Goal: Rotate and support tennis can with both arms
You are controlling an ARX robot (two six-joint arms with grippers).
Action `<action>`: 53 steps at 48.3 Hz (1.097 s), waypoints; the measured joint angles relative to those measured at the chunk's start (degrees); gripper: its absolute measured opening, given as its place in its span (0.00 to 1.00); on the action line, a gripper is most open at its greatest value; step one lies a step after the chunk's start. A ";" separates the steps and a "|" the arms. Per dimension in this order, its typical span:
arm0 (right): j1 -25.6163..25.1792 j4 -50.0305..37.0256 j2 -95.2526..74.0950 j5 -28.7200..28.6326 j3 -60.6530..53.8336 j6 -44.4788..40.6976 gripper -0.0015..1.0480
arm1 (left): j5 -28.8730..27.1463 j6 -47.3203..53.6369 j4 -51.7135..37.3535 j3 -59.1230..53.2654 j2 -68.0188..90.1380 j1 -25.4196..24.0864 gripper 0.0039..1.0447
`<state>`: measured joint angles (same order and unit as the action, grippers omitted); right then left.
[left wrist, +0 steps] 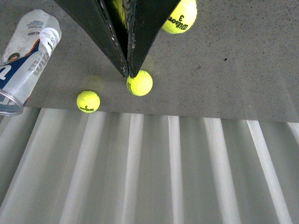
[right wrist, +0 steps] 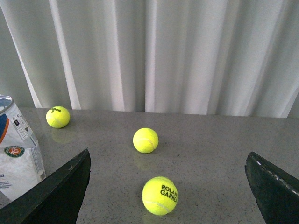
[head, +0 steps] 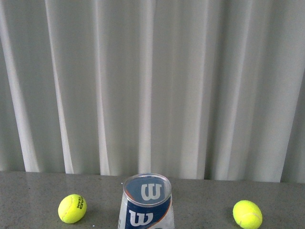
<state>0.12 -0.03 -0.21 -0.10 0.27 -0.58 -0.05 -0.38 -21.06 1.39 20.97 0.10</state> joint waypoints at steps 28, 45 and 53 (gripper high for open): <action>0.00 0.00 0.00 0.00 0.00 0.00 0.93 | 0.00 0.00 10.21 0.00 -10.32 0.00 0.03; 0.00 0.00 0.00 0.00 0.00 0.00 0.93 | 0.02 0.09 20.94 0.02 -20.72 0.00 0.03; 0.00 0.00 -0.02 -0.02 0.00 0.00 0.93 | 0.04 0.09 20.98 0.02 -20.74 0.00 0.03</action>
<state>0.12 -0.03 -0.23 -0.12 0.27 -0.58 -0.01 -0.30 -0.08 1.41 0.23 0.10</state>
